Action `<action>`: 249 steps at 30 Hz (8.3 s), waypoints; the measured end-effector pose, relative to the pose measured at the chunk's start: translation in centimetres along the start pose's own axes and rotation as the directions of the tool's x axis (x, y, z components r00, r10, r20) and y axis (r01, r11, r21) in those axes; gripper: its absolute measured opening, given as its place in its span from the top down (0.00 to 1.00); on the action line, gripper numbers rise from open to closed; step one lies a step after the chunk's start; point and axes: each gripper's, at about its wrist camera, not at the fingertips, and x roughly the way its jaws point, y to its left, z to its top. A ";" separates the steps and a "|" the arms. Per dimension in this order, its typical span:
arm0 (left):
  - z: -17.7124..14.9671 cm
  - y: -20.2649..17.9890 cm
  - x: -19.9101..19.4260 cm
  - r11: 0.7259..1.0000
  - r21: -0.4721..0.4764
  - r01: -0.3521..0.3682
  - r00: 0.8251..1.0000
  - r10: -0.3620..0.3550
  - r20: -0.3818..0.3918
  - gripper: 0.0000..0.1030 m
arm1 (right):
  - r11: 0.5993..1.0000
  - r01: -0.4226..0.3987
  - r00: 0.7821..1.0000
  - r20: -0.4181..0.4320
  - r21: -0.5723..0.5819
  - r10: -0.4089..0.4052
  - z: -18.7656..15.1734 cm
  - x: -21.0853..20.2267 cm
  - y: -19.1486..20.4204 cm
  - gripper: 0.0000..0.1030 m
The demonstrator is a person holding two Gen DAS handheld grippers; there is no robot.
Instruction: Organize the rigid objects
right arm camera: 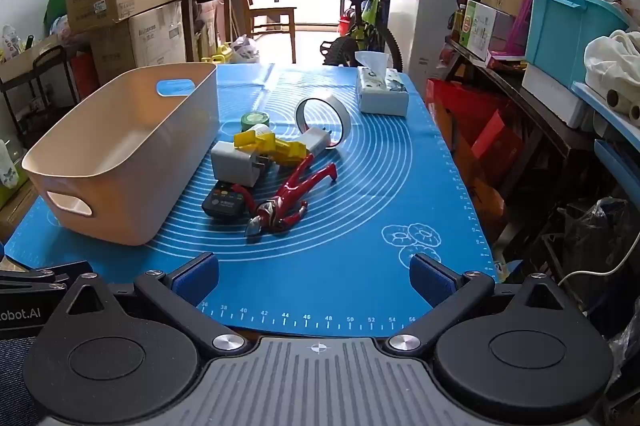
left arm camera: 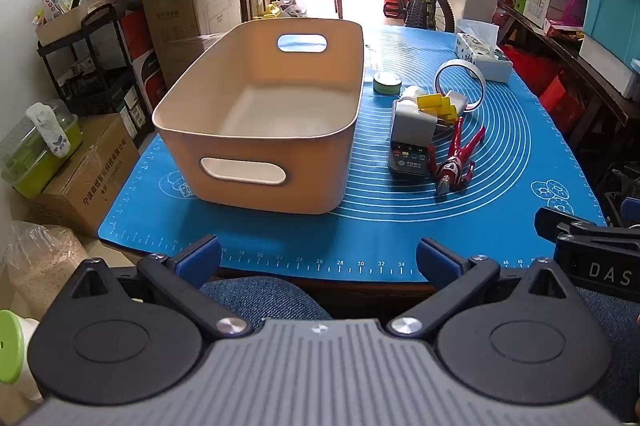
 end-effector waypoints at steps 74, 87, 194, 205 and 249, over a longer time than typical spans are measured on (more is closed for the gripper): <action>0.0 0.0 0.0 1.000 -0.001 0.001 1.000 -0.001 0.005 0.01 | 1.000 -0.001 1.000 -0.015 0.003 0.001 0.1 0.3 -0.1 0.02; 0.0 0.0 0.0 1.000 -0.001 0.001 1.000 -0.001 0.005 0.01 | 1.000 -0.002 1.000 -0.016 0.006 0.002 -0.2 0.4 -0.1 0.02; 11.1 14.7 14.9 0.988 -0.126 -0.084 0.980 0.059 -0.188 0.88 | 0.990 -0.066 0.984 0.171 0.125 0.044 16.4 10.3 5.6 0.58; 11.1 14.8 15.0 0.987 -0.135 -0.085 0.980 0.059 -0.188 0.88 | 0.978 -0.210 0.970 0.126 -0.013 0.210 17.6 13.0 14.7 0.58; 11.1 14.6 15.1 0.988 -0.127 -0.088 0.982 0.064 -0.179 0.88 | 0.989 -0.065 0.997 -0.042 0.131 0.071 16.8 16.3 6.4 0.34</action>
